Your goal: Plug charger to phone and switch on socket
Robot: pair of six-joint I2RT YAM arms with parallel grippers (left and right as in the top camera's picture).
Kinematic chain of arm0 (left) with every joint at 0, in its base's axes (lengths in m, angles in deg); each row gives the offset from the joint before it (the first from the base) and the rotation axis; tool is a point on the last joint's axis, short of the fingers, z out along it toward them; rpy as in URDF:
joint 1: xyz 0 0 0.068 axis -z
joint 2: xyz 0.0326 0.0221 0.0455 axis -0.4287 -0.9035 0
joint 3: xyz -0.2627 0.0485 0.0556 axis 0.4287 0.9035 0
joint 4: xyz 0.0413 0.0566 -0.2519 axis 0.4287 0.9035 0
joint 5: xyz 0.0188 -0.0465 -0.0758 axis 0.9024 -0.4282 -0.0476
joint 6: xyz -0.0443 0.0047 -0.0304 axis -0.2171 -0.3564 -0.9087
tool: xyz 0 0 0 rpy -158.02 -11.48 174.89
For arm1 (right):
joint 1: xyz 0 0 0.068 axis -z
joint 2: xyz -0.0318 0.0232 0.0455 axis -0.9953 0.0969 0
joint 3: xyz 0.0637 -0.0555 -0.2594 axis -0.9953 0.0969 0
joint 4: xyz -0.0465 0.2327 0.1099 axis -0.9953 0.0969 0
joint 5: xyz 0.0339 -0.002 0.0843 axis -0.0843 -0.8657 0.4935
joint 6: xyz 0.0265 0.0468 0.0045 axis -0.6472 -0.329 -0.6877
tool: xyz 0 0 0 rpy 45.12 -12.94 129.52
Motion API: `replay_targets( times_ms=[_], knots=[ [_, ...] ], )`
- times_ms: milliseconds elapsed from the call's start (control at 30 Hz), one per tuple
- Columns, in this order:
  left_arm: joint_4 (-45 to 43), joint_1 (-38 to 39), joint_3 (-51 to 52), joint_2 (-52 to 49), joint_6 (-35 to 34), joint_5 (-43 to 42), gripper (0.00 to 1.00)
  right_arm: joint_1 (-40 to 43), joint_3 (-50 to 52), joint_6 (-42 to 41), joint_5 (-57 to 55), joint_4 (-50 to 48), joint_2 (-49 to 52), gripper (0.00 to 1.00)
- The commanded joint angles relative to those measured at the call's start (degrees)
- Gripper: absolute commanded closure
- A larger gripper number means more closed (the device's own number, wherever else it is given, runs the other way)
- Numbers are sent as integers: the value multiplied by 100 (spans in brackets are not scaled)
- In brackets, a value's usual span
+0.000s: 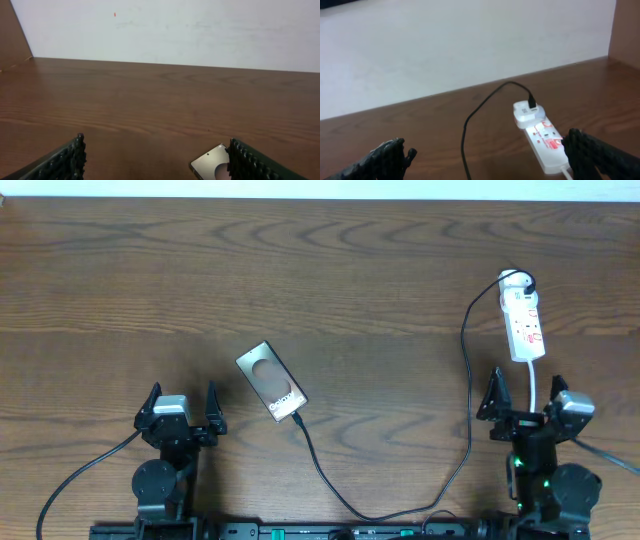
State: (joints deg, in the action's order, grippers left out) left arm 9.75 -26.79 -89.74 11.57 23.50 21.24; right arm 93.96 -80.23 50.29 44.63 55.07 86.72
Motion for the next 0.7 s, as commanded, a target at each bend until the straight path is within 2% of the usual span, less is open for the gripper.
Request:
replay_targets(
  times_ms=[0,300,567,667],
  knots=[
    [214,-28,87,35,76,-55,13,-153,273,-37,-208,-234,-328,1],
    [214,-28,87,35,76,-55,13,-374,1281,-39,-249,-1408,-715,1],
    [214,-28,87,35,76,-55,13,-514,1270,-90,-463,-960,-715,1],
    [214,-28,87,35,76,-55,13,-540,1270,-702,-940,-743,-715,1]
  ],
)
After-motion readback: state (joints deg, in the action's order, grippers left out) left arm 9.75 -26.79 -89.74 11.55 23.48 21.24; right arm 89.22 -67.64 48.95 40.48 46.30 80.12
